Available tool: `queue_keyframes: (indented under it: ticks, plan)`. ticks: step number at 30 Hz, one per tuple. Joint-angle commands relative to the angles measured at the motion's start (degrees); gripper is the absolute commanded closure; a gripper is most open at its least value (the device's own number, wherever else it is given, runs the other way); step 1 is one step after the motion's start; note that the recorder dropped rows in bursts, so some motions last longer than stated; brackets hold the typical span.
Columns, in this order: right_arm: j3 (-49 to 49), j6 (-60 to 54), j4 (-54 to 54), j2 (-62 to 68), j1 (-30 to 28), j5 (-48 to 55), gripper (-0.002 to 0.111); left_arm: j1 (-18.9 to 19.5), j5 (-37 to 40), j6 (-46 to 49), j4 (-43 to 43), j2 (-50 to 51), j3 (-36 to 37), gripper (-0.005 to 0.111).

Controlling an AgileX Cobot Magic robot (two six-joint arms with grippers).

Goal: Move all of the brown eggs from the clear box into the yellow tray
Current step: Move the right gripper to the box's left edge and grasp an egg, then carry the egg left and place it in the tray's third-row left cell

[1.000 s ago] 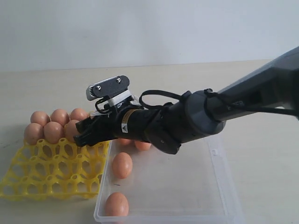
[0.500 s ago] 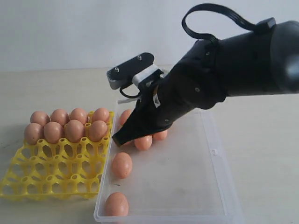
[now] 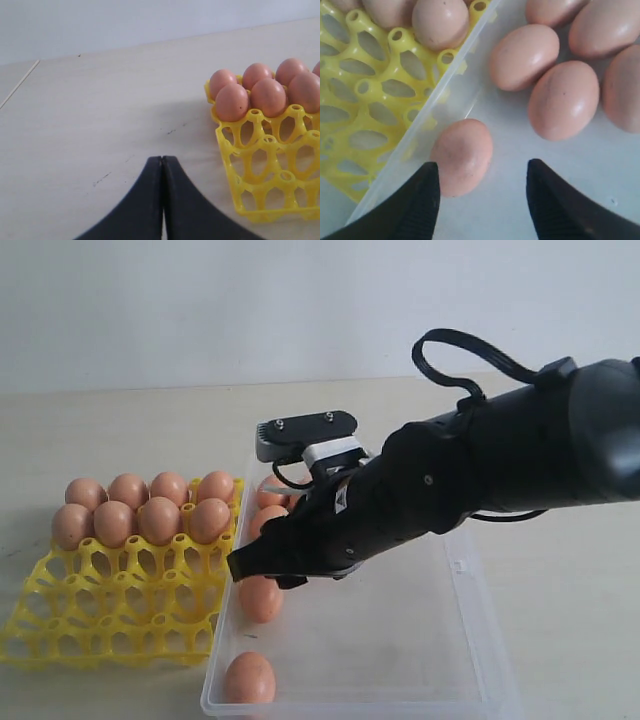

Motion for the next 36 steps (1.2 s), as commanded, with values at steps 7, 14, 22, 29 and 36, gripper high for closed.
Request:
queue_keyframes:
  ticks: [7, 14, 22, 29, 36]
  plan:
    - [0.15, 0.51, 4.59, 3.74, -0.15, -3.52, 0.056, -0.43, -0.52, -0.27, -0.14, -0.32, -0.23, 0.107]
    - [-2.14, 0.19, 4.7, 3.97, 1.33, -3.15, 0.056, -0.43, -0.52, -0.27, -0.14, -0.32, -0.23, 0.107]
    - [-4.67, -0.6, 4.7, 7.48, 1.43, -1.53, 0.056, -0.43, -0.52, -0.27, -0.14, -0.32, -0.23, 0.107]
    - [-5.01, -0.83, 4.7, 10.06, 1.43, -2.34, 0.056, -0.43, -0.52, -0.27, -0.14, -0.32, -0.23, 0.107]
    - [-5.01, -1.68, 4.7, 11.99, 1.43, -3.75, 0.073, -0.43, -0.52, -0.27, -0.14, -0.32, -0.23, 0.107]
